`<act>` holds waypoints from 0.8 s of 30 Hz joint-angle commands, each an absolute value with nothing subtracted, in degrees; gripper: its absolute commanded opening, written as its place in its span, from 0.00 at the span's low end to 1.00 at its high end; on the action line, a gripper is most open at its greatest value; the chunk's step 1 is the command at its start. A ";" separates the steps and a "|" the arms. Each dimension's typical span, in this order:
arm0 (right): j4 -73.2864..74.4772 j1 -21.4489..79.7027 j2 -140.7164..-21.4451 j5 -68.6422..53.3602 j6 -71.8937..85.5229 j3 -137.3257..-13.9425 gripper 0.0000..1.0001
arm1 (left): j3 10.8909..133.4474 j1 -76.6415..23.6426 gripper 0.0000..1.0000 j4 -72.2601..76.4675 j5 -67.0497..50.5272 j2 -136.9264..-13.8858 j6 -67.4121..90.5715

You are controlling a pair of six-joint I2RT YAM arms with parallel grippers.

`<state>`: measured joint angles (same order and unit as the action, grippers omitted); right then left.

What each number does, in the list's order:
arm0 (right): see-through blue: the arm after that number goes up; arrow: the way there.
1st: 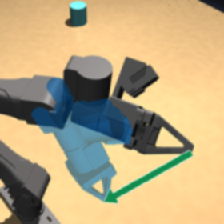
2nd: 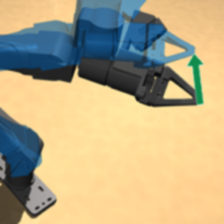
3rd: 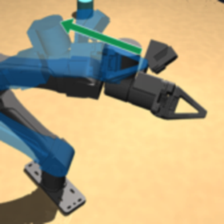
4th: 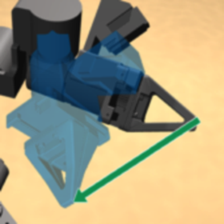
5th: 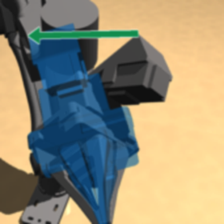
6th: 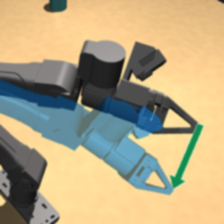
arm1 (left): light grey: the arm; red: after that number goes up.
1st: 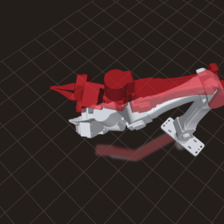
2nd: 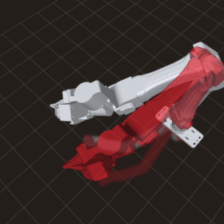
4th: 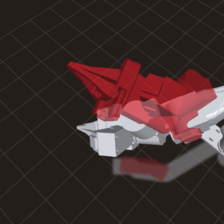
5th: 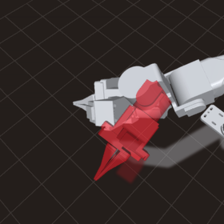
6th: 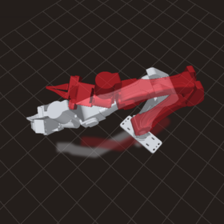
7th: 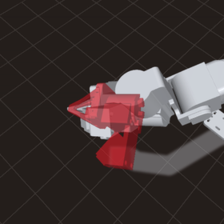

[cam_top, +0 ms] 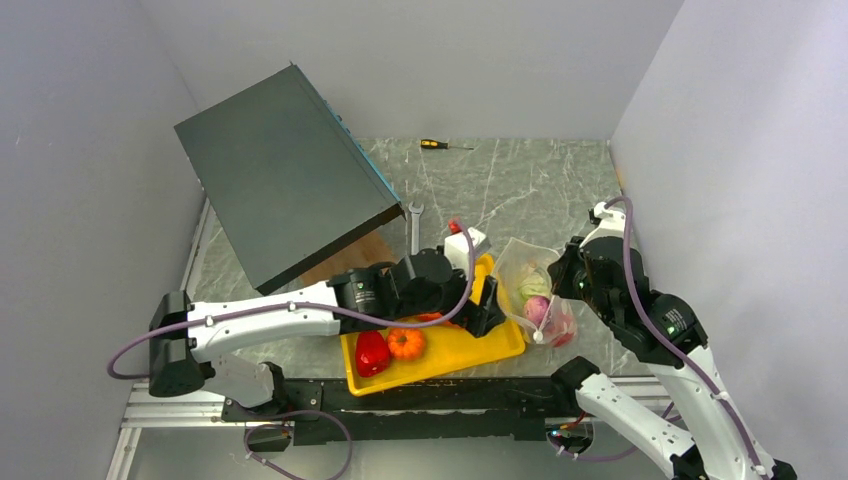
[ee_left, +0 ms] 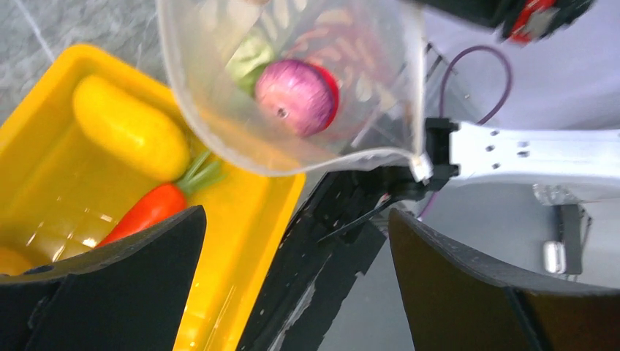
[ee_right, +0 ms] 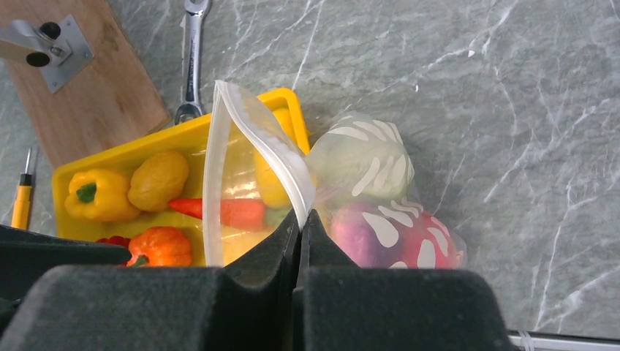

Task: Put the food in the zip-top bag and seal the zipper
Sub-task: Pick up the fake vegetable from the bin.

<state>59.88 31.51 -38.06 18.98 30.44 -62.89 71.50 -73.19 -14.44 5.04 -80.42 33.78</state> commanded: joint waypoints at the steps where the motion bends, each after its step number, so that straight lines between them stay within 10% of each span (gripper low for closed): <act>1: 55.42 31.71 -37.60 18.94 30.17 -62.20 0.00 | 65.70 -73.04 1.00 -15.81 8.00 -77.48 35.82; 24: 54.90 31.72 -38.19 18.01 30.56 -61.16 0.00 | 58.19 -78.08 1.00 -50.72 28.93 -75.37 49.59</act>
